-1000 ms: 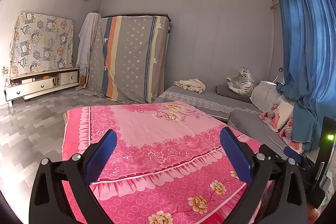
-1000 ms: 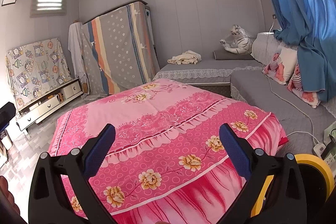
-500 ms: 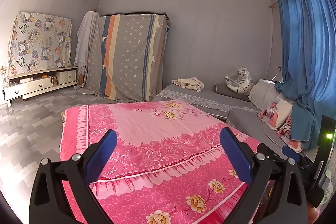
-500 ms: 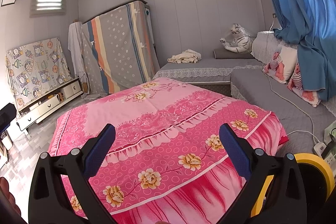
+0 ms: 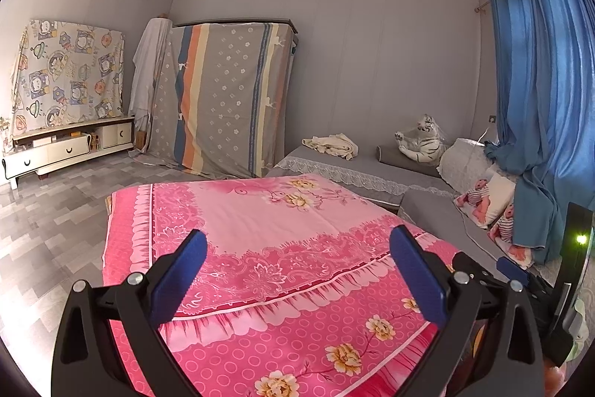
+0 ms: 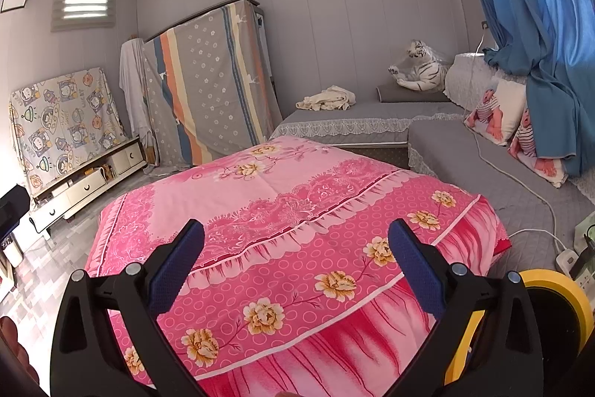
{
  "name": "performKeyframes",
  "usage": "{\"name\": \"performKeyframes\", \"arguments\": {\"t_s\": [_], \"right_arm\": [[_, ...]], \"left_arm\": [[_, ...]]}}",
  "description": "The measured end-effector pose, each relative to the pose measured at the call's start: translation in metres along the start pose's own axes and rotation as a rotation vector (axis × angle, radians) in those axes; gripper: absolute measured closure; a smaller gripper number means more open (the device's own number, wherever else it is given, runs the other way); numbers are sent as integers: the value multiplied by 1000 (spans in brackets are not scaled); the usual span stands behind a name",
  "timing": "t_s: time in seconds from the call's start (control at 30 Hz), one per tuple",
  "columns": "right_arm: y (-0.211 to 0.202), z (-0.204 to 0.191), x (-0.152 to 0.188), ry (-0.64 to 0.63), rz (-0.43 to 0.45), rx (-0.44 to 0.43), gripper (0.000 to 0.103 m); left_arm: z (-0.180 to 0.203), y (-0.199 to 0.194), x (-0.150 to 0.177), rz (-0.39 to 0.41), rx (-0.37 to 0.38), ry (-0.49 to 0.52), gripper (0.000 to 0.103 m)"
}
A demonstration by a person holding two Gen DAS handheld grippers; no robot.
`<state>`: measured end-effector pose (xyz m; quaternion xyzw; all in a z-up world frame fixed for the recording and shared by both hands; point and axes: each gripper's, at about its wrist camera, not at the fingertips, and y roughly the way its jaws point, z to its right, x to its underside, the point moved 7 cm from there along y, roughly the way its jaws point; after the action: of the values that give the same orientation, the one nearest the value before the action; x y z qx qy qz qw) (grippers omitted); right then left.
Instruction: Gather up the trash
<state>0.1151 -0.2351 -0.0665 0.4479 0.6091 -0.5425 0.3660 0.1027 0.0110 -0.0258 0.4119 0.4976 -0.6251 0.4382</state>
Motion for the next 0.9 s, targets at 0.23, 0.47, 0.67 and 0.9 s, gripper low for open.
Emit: {"name": "performKeyframes", "arguments": {"t_s": [0.23, 0.47, 0.67, 0.9], "right_arm": [[1, 0, 5, 4, -6, 3, 9], [1, -1, 6, 7, -9, 3, 9], [0, -2, 5, 9, -10, 2, 9], [1, -1, 5, 11, -14, 3, 9]], "left_arm": [[1, 1, 0, -2, 0, 0, 8], [0, 1, 2, -8, 3, -4, 8], [0, 3, 3, -13, 8, -1, 8], [0, 2, 4, -17, 17, -7, 8]]}}
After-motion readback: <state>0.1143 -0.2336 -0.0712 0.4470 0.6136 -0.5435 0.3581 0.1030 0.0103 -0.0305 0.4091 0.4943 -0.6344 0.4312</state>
